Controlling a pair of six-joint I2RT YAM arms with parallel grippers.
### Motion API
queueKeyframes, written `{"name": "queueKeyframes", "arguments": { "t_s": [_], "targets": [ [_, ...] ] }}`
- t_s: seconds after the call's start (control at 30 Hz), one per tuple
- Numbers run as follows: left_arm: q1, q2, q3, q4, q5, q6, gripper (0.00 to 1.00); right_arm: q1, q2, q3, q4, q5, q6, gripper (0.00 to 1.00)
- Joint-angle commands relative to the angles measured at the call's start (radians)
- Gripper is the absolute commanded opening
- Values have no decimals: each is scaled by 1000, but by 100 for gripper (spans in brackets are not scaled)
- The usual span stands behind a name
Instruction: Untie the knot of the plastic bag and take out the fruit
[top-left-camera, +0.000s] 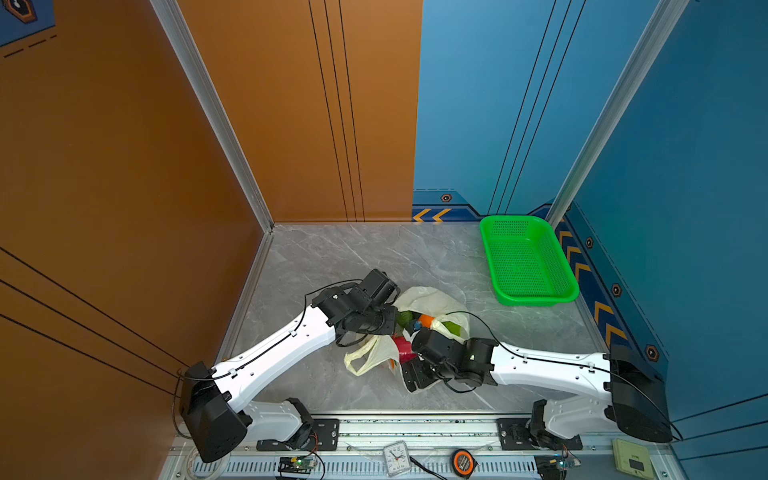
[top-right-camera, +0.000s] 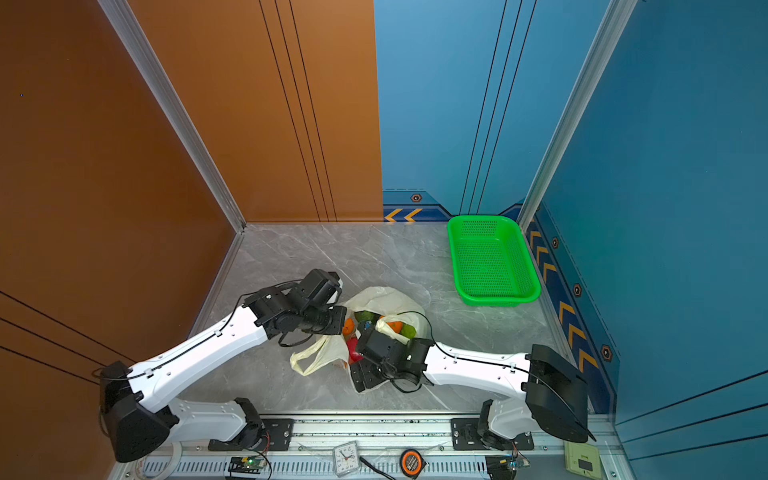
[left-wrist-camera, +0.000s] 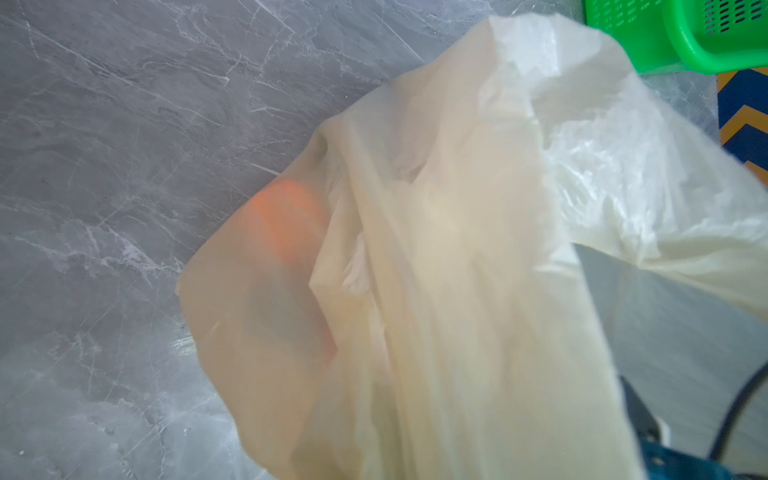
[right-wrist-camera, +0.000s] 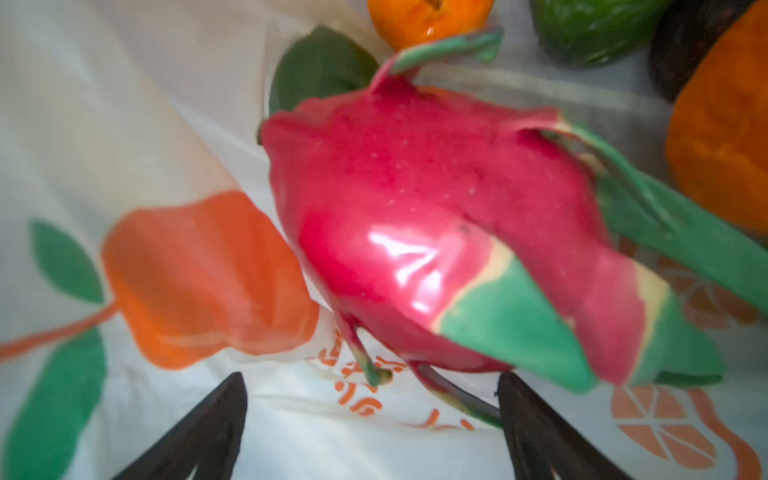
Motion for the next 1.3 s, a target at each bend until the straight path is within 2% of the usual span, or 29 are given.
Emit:
{"name": "queueKeyframes", "arguments": {
  "t_s": [0.0, 0.27, 0.33, 0.43, 0.53, 0.63, 1.07, 1.27],
  "targets": [
    [1, -35, -40, -12, 2, -20, 0, 25, 1, 4, -44, 69, 2, 95],
    [-27, -123, -136, -26, 19, -22, 0, -25, 97, 113, -82, -2, -26, 95],
    [-41, -132, -169, -30, 21, -19, 0, -42, 122, 158, -109, 37, -4, 95],
    [-66, -141, -203, -28, 17, -23, 0, -63, 133, 178, -115, 132, 85, 99],
    [-86, -144, -219, -28, 1, -22, 0, -90, 145, 172, -118, 176, 185, 100],
    [-91, -147, -224, -28, -6, -19, 0, -100, 144, 181, -118, 227, 232, 100],
    [-93, -111, -156, -10, -31, -16, 0, -221, 118, 153, -123, 57, 606, 100],
    [-93, -76, -153, 42, 2, -12, 0, -247, 116, 167, -129, 106, 681, 100]
  ]
}}
